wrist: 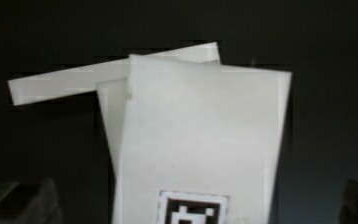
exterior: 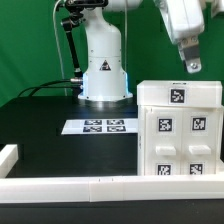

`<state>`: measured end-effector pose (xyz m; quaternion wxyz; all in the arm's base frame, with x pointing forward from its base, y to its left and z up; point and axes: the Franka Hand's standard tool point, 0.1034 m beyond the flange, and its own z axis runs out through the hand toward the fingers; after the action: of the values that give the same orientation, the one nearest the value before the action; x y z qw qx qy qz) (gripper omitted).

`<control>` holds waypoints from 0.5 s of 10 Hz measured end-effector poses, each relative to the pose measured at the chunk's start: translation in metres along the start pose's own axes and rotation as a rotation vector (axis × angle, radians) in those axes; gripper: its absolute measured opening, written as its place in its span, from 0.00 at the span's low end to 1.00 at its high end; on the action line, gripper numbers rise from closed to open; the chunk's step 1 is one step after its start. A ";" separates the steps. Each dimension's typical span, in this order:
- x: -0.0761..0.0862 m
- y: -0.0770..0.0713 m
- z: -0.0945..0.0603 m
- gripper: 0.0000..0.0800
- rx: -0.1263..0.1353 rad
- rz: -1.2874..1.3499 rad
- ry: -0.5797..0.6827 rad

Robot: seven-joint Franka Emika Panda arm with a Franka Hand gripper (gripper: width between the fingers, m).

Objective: Assemble cabinet

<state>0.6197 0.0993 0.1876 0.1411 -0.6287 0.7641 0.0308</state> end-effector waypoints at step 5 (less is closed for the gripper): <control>-0.003 0.001 -0.002 1.00 -0.030 -0.315 -0.004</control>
Offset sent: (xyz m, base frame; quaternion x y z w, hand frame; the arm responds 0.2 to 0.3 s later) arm 0.0000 0.0000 0.0000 0.0000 0.0000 -0.0650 0.9979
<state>0.6191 0.1022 0.1906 0.1360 -0.7429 0.6551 0.0210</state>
